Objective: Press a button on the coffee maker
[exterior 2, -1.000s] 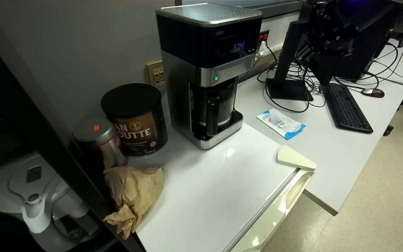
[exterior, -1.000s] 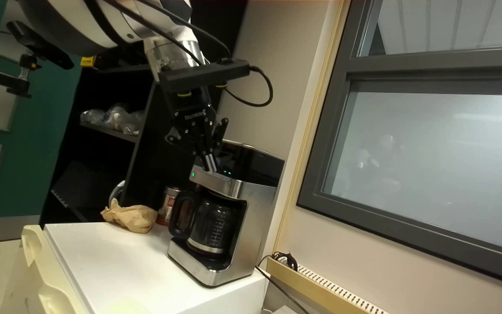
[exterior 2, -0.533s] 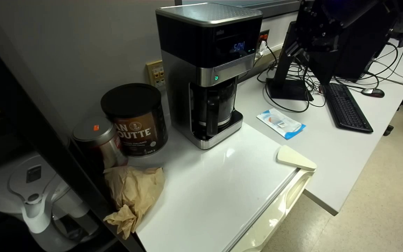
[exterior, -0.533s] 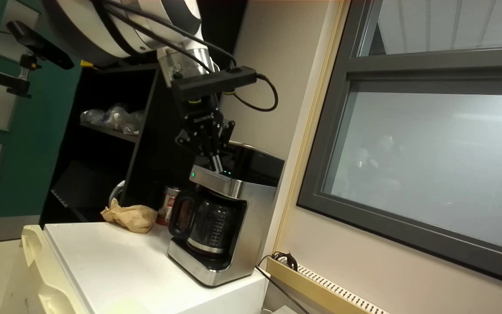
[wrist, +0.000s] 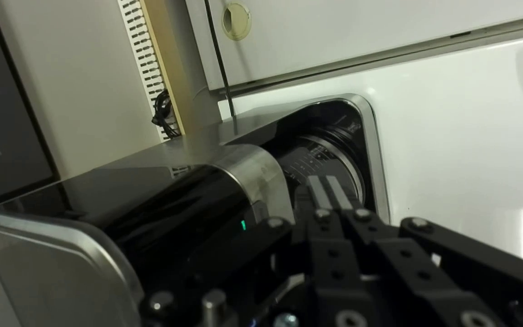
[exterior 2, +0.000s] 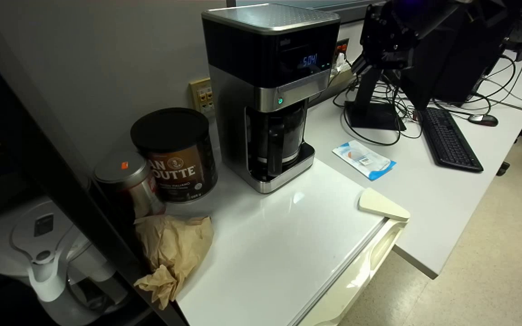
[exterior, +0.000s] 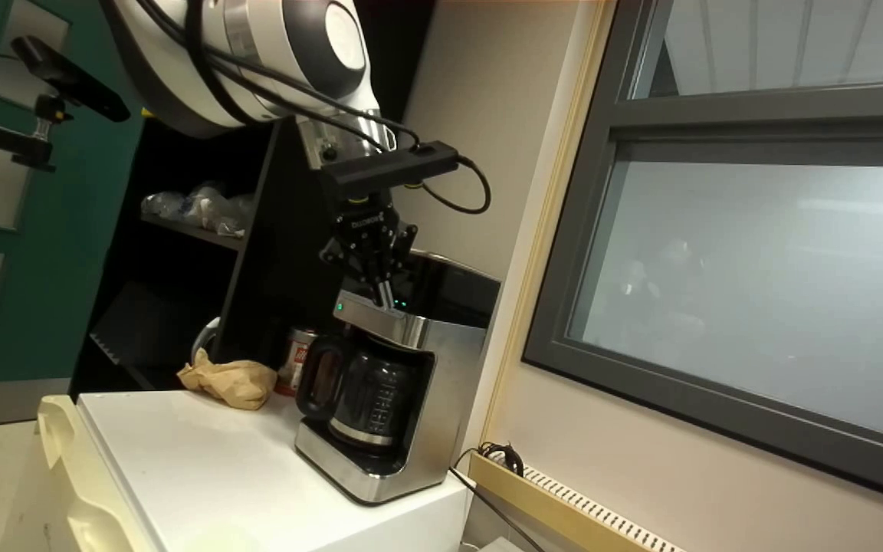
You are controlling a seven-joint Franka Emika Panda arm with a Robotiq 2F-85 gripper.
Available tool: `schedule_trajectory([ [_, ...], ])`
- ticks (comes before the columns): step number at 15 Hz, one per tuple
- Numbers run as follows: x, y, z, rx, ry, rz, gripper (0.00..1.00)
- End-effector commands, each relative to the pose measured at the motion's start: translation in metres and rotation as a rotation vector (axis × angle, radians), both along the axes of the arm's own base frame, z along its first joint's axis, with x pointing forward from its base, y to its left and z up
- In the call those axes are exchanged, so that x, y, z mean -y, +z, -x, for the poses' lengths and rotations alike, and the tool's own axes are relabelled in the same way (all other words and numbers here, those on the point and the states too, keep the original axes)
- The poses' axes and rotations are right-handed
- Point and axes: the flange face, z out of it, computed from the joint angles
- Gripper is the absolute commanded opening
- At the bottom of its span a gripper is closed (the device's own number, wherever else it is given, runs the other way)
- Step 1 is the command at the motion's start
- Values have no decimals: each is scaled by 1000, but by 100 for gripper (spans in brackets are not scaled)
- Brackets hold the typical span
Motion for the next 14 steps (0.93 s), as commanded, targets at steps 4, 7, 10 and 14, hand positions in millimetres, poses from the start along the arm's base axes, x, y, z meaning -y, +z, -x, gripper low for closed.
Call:
schedule_trajectory([
  [4, -1, -4, -28, -6, 25, -13, 0],
  [7, -1, -7, -36, -8, 31, -17, 0],
  [10, -2, -10, -44, -8, 37, -19, 0],
  [14, -6, -12, -54, -4, 49, -21, 0],
])
